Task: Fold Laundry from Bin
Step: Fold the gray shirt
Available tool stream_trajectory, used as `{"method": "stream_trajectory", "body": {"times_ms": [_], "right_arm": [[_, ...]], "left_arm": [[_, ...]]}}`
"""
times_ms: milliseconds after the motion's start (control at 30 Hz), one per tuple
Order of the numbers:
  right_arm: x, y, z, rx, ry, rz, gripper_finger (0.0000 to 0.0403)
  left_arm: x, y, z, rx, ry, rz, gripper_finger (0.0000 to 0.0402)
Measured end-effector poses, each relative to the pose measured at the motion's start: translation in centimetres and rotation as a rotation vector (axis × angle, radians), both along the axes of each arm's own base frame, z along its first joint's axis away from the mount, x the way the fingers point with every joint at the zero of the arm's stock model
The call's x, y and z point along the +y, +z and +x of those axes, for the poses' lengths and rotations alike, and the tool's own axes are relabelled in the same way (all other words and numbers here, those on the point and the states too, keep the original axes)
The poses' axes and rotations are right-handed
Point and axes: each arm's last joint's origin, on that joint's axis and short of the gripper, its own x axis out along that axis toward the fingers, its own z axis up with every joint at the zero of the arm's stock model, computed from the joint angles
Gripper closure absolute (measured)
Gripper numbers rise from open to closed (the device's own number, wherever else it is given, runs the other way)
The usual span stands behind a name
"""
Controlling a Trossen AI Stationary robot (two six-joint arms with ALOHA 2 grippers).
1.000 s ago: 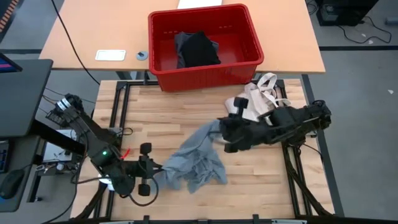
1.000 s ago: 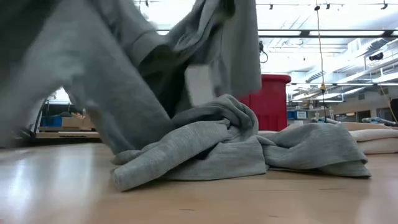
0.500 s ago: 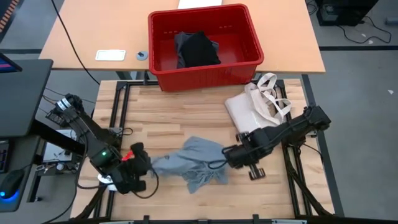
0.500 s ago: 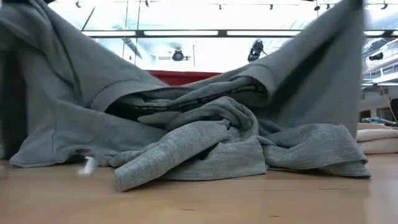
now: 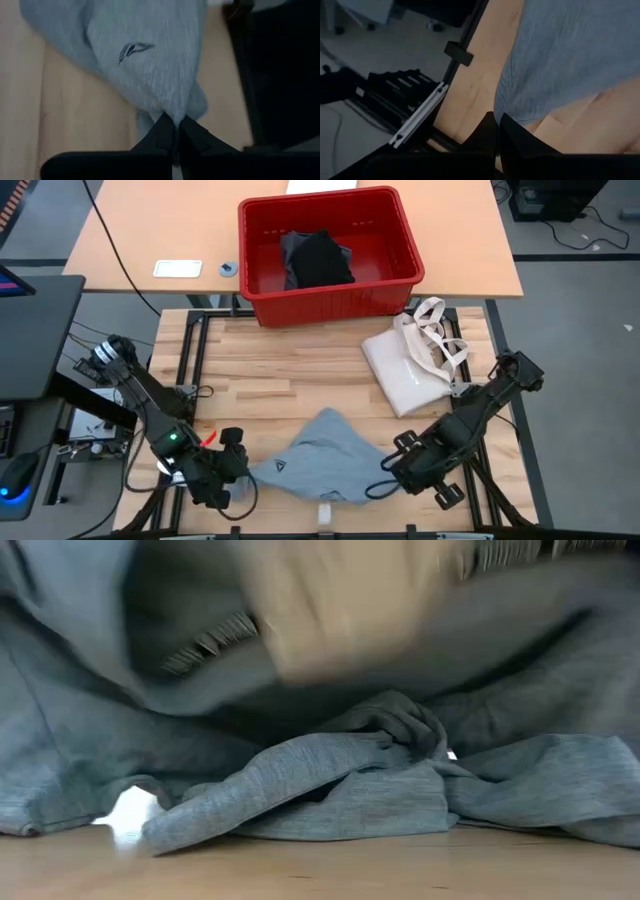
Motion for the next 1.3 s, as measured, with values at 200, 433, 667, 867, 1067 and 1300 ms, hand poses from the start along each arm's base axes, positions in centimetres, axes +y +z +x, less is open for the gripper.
{"method": "stream_trajectory", "body": {"times_ms": [200,433,667,867,1067,1300], "right_arm": [[-0.4,-1.6,-1.5,-0.017,-0.083,0.023,0.039],[-2.9,-5.7,-4.1,0.02,-0.205,0.045,0.039],[-7.0,-7.9,-5.9,-0.134,-0.338,0.123,0.039],[-9.7,-9.9,-6.6,-0.226,-0.498,0.103,0.039],[-10.6,-11.5,-7.2,-0.194,-0.53,0.099,0.039],[-12.1,-12.0,-7.6,-0.12,-0.678,-0.013,0.0385]], "left_arm": [[-0.1,-2.2,1.8,0.07,0.015,0.075,0.0388],[0.0,-4.7,3.9,0.143,-0.061,0.18,0.0389],[3.2,-5.0,7.7,0.086,-0.133,0.258,0.0389],[7.4,-6.5,10.3,0.015,-0.199,0.176,0.0389],[11.5,-12.2,8.4,0.049,-0.134,-0.076,0.0389],[10.9,-11.2,6.8,0.001,-0.116,-0.182,0.0389]]}}
